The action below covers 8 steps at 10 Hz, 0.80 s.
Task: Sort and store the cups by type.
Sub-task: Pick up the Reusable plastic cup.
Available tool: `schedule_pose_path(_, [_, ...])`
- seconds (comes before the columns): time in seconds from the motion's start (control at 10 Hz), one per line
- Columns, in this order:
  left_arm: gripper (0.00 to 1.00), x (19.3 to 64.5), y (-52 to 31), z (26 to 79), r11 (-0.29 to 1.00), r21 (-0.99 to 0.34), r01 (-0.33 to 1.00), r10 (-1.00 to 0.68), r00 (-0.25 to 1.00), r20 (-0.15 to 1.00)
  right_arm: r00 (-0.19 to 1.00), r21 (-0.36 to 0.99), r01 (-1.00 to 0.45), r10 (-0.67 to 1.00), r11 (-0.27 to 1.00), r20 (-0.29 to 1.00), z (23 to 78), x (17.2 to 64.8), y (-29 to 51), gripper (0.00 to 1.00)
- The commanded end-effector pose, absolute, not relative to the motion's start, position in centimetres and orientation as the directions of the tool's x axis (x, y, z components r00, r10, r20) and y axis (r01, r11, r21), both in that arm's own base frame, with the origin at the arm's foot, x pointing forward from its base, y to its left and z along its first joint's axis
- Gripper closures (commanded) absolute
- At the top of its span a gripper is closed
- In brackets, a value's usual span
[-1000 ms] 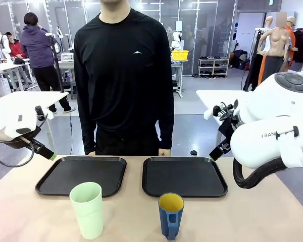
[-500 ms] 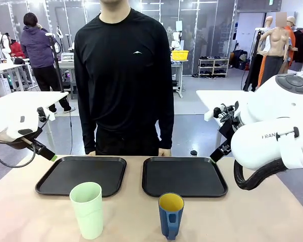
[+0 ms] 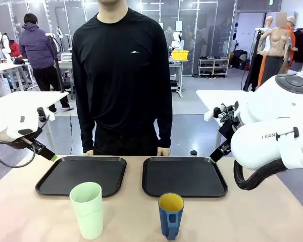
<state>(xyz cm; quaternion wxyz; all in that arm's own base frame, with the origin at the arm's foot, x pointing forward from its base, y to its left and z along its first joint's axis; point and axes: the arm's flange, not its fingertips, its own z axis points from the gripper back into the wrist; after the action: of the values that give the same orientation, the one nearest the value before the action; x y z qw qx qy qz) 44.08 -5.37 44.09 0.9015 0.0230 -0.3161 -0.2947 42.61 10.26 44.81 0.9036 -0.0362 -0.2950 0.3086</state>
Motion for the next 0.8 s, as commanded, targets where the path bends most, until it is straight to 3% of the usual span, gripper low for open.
schedule_pose_path(0.0, [0.0, 44.01, -5.24, 44.13, 0.829, 0.221, 0.514, -0.539, 0.628, 0.561, 0.635, -0.248, -0.536, 0.579, 0.807, 0.512, 44.97, 42.7, 10.2, 0.0])
schedule_pose_path(0.7, [0.0, 44.01, -5.24, 44.13, 0.829, 0.221, 0.514, -0.539, 0.628, 0.561, 0.635, -0.248, -0.536, 0.579, 0.807, 0.512, 44.97, 42.7, 10.2, 0.0])
